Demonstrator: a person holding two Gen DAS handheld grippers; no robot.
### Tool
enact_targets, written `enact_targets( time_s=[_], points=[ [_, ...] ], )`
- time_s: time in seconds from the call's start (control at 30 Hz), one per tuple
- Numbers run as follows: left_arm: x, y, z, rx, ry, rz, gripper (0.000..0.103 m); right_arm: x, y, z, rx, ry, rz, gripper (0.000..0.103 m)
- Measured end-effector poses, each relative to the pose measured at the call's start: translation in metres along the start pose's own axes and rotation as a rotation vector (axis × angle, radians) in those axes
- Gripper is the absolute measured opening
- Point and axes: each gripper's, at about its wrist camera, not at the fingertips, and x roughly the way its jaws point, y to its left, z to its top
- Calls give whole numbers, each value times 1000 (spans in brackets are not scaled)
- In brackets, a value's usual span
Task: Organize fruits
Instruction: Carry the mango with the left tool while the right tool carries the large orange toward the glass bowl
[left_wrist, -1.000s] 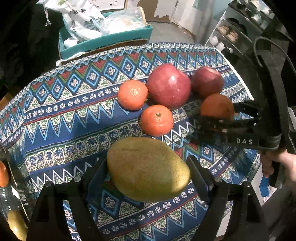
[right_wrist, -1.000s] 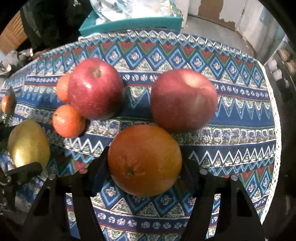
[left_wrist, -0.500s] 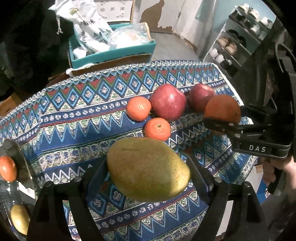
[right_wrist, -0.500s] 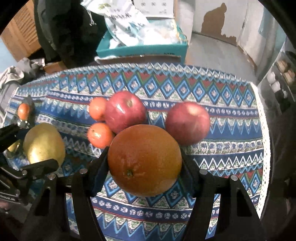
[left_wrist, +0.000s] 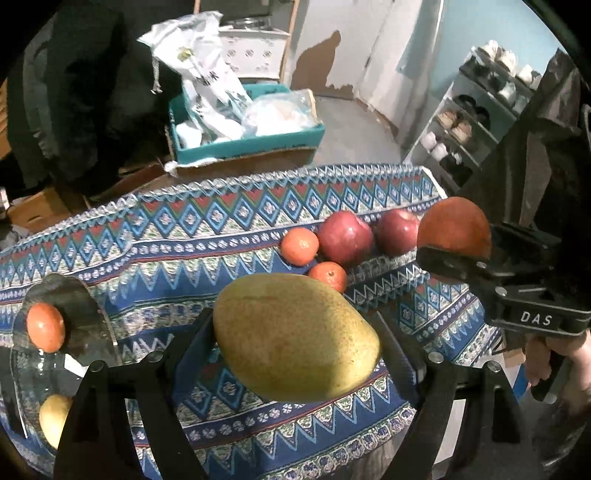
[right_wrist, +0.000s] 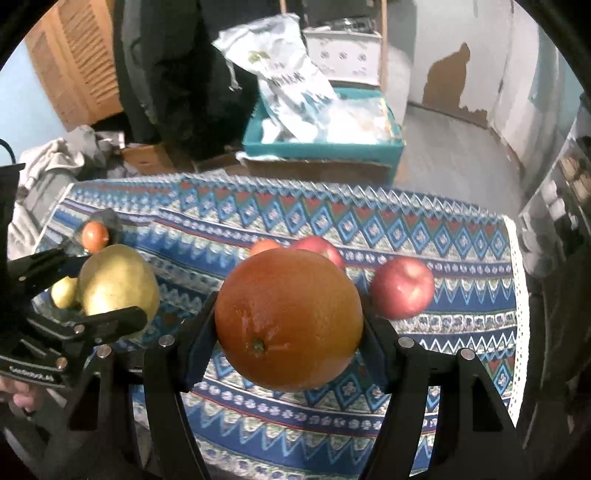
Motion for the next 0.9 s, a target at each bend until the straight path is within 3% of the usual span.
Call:
enact_targets(
  time_s=[0.57, 0.9],
  points=[
    [-66, 30, -5, -31, -118, -1, 86, -36, 65, 26, -90, -82, 96, 69],
    [-92, 52, -13, -52, -167, 31, 86, -35, 104, 45, -142, -98, 137, 69]
  ],
)
